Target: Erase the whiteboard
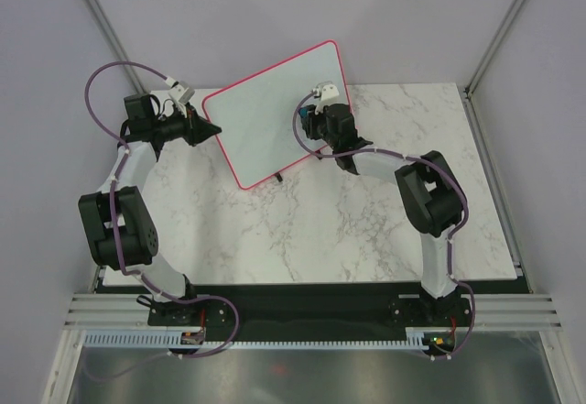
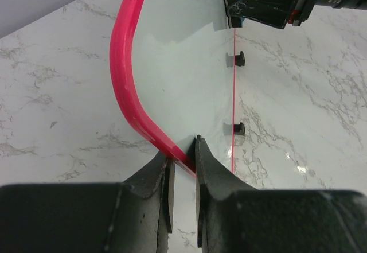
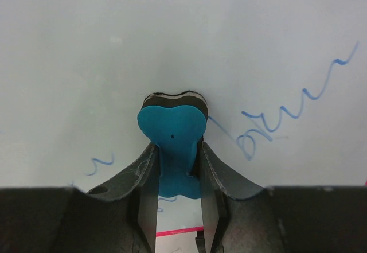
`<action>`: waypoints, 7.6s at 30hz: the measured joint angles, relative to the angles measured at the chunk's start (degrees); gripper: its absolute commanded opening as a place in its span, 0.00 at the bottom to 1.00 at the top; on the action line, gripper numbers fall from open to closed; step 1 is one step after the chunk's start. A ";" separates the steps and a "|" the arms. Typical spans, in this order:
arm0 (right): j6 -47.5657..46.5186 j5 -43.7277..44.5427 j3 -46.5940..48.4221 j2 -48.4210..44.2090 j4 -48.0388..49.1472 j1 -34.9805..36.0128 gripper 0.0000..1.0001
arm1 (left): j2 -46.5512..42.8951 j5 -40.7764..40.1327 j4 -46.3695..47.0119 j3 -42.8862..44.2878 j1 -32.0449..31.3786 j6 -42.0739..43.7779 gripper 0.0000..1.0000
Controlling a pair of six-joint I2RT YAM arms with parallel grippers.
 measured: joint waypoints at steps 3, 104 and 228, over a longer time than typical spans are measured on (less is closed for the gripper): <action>0.87 0.85 -0.57 0.00 0.35 -0.48 0.00 | 0.00 0.04 -0.02 0.00 -0.02 0.00 0.02; 27.30 6.25 -9.51 2.78 4.52 4.98 0.00 | 0.22 0.02 -4.11 2.25 -0.24 3.76 0.02; 28.09 2.47 7.04 1.36 -6.43 -7.48 0.00 | -0.02 2.58 -6.78 2.86 -0.55 8.39 0.02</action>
